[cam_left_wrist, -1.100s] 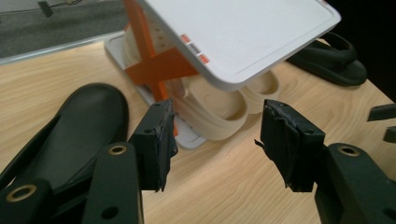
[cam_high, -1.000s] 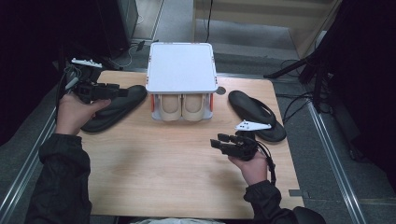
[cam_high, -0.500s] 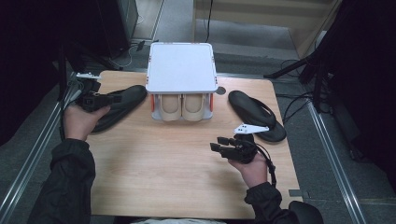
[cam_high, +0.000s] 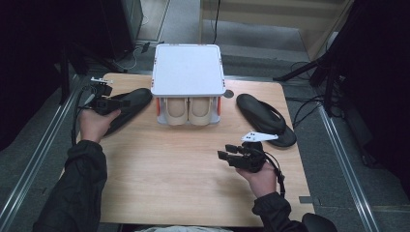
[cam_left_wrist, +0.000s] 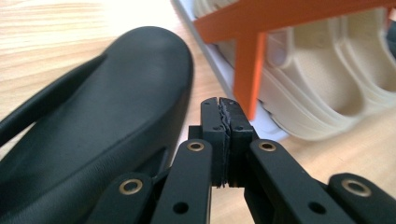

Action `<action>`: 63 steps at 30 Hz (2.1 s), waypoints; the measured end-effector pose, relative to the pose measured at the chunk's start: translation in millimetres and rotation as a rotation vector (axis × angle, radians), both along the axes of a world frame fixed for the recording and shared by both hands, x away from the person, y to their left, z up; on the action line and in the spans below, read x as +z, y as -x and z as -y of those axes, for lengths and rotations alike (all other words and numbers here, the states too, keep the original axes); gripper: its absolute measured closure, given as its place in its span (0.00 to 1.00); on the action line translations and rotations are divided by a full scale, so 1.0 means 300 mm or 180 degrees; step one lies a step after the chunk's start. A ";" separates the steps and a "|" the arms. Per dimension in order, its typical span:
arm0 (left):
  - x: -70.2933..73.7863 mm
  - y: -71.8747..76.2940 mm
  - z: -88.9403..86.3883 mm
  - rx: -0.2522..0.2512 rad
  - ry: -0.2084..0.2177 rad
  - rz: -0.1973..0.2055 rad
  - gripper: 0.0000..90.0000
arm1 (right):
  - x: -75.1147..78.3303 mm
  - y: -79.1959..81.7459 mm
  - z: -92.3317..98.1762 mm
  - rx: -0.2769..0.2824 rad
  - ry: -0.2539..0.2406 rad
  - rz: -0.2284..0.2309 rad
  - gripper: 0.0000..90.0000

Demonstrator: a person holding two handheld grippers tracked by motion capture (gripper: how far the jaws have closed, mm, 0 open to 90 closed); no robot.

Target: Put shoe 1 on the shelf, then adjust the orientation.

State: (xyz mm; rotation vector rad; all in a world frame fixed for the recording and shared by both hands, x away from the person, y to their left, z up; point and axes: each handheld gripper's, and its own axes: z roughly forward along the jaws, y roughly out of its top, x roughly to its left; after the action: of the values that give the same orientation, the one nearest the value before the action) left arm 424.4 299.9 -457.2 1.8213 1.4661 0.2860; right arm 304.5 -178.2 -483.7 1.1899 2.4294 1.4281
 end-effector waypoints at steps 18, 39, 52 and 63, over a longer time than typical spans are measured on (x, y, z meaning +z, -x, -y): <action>-0.100 -0.151 0.031 0.0263 -0.0142 -0.0135 1.00 | -0.024 0.027 0.060 -0.0283 -0.0003 -0.0009 0.62; -0.165 -0.190 0.020 0.0209 -0.0107 -0.0356 1.00 | -0.034 0.039 0.077 -0.0355 0.0048 -0.0044 0.62; -0.166 -0.082 0.004 0.0033 -0.0117 -0.0490 1.00 | -0.027 0.008 0.065 -0.0303 0.0031 -0.0045 0.62; -0.169 0.023 0.015 -0.0128 -0.0154 -0.0461 1.00 | -0.017 -0.024 0.045 -0.0218 -0.0015 -0.0014 0.62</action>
State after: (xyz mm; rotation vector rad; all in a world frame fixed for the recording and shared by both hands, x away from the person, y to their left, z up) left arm 417.5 295.3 -508.1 1.9424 1.5305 0.1741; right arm 311.7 -191.6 -488.7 1.2656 2.3649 1.4145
